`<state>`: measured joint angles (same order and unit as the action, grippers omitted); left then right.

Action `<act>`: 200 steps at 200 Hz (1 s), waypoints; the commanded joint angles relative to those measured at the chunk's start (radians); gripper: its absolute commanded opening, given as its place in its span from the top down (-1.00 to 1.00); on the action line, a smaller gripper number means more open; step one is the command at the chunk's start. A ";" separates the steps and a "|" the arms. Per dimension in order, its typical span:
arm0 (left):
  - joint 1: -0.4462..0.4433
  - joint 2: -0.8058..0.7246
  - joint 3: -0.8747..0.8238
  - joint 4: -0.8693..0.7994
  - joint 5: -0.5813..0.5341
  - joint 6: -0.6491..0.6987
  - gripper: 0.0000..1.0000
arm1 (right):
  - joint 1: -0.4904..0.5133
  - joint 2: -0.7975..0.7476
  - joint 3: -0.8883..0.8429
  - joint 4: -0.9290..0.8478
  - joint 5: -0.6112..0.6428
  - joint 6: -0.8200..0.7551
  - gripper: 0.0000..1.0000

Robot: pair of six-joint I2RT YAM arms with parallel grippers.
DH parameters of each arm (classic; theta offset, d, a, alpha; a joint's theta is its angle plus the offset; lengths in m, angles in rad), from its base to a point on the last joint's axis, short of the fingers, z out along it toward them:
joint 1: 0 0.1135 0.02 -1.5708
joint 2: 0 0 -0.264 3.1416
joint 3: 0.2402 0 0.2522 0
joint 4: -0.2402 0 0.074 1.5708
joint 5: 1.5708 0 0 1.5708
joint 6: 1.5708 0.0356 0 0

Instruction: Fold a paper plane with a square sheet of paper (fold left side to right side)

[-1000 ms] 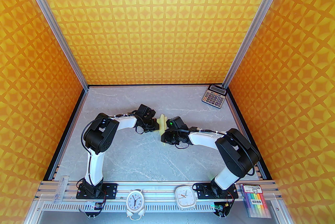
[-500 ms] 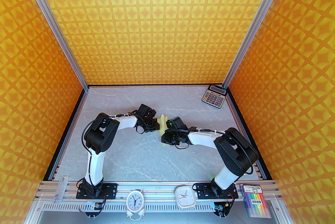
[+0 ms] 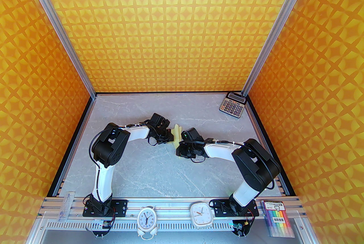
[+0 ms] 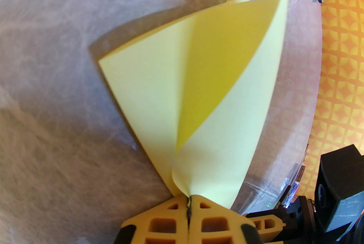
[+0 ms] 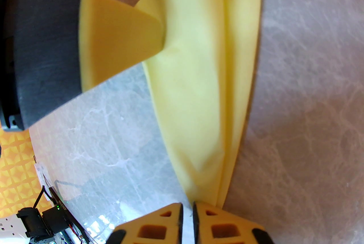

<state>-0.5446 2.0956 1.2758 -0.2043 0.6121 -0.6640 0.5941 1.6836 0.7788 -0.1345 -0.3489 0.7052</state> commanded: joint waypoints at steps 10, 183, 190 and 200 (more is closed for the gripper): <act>-0.007 0.013 0.022 -0.049 -0.021 0.020 0.91 | -0.002 0.022 -0.028 -0.061 0.039 -0.022 0.69; -0.028 0.060 0.151 -0.151 -0.035 0.097 0.74 | -0.008 0.045 -0.036 -0.039 0.016 -0.009 0.72; -0.028 0.062 0.155 -0.155 -0.035 0.099 0.74 | -0.007 0.045 -0.036 -0.039 0.016 -0.009 0.72; -0.028 0.063 0.158 -0.155 -0.035 0.101 0.81 | -0.008 0.042 -0.035 -0.038 0.015 -0.009 0.70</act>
<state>-0.5652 2.1342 1.3994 -0.3367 0.5896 -0.5930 0.5922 1.6840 0.7658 -0.1112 -0.3527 0.7017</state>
